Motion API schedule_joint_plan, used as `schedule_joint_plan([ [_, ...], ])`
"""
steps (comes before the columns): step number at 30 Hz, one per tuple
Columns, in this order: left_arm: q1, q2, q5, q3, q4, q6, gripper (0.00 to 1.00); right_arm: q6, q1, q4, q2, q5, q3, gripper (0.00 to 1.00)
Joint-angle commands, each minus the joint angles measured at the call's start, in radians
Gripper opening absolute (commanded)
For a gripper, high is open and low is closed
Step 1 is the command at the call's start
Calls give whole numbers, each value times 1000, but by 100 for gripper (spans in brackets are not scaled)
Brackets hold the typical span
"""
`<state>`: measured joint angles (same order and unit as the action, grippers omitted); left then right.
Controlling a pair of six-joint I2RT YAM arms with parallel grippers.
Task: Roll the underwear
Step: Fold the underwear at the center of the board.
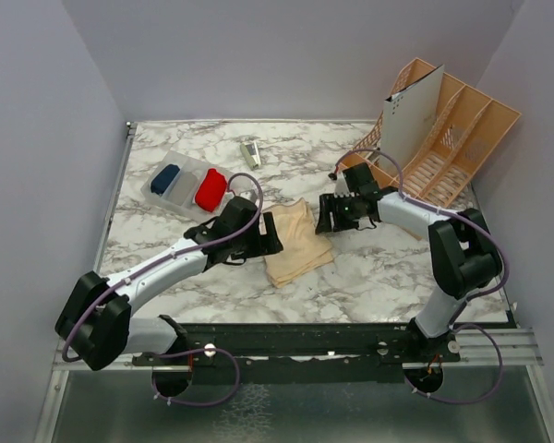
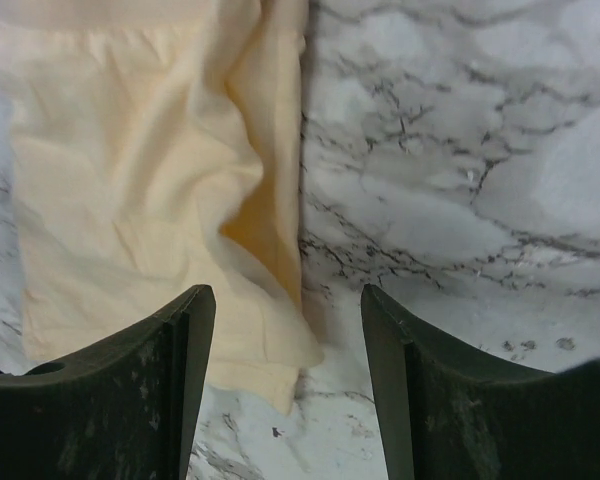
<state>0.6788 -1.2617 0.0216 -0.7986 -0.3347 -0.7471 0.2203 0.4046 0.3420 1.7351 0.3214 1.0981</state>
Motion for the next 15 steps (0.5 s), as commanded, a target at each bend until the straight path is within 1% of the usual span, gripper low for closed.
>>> schedule_joint_plan([
  [1,-5,-39,76,73,54,-10,88,9,-4,-28,-32,19,-75,63],
  [5,-5,-52,117,125,89,-13,85,5,-4,-23,-43,7,-111,61],
  [7,-5,-48,138,148,106,-12,83,2,-4,-10,-46,9,-111,57],
  [11,-5,-49,195,180,160,-5,81,11,-3,-10,-61,34,-124,46],
  [15,-4,-80,216,198,186,-15,79,13,-3,4,-54,36,-123,44],
])
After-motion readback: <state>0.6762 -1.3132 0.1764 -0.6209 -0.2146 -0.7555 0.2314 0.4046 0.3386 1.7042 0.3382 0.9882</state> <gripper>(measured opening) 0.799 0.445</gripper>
